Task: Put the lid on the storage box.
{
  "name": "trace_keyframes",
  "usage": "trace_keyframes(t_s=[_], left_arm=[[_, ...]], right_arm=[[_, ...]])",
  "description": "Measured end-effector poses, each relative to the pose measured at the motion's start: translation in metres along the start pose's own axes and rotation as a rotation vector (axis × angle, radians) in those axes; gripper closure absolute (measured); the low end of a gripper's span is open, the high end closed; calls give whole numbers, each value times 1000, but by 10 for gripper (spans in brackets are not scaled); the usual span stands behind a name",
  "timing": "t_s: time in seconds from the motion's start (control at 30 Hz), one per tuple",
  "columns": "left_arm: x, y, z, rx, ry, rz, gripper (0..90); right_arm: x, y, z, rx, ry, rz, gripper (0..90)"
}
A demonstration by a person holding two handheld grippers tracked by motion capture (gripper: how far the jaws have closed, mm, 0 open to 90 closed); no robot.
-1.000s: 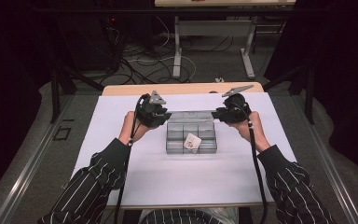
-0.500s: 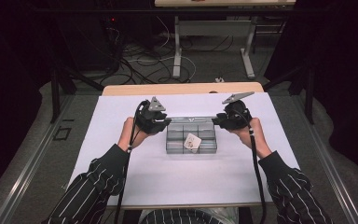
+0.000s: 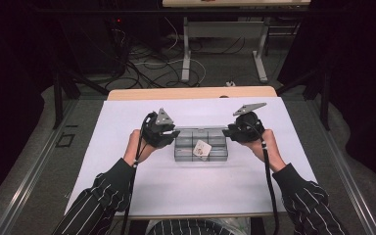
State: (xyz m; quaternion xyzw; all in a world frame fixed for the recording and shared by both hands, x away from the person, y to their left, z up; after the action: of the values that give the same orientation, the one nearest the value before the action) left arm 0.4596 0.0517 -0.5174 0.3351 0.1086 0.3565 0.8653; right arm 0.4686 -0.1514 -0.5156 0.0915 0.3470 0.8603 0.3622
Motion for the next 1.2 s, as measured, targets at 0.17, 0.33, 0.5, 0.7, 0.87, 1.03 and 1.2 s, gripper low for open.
trace_keyframes(t_s=[0.17, 0.33, 0.5, 0.7, 0.87, 1.03, 1.2], left_arm=[[-3, -1, -6, -5, 10, -8, 668], [-6, -1, -12, 0, 8, -11, 662], [-9, -2, -16, -7, -6, 6, 660], [-14, -3, -24, 1, -30, 9, 658], [-16, -4, -30, 2, -26, 7, 657], [-18, -5, -33, 6, -32, 11, 657], [-20, -6, -37, 15, -45, 19, 657]], right_arm=[[4, 0, -5, 3, 6, -2, 644], [7, -1, -9, 2, 8, -1, 636], [10, -1, -14, 8, 17, -3, 631], [15, -2, -21, 28, 29, -7, 620], [18, -3, -25, 27, 38, -5, 617], [21, -3, -29, 41, 34, 2, 610], [22, -4, -32, 49, 35, -1, 605]])
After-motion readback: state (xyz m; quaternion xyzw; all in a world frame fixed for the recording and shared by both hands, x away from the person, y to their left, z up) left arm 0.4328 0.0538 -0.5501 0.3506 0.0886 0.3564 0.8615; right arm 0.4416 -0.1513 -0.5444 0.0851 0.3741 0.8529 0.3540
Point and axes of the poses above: each handheld gripper's, and its own axes: y roughly backward along the jaws, z roughly out of its top, x roughly to its left, the point moved 10 cm from there along -y, roughly forward along the jaws, and after that the axes turned 7 degrees about y, right-handed, at the moved point
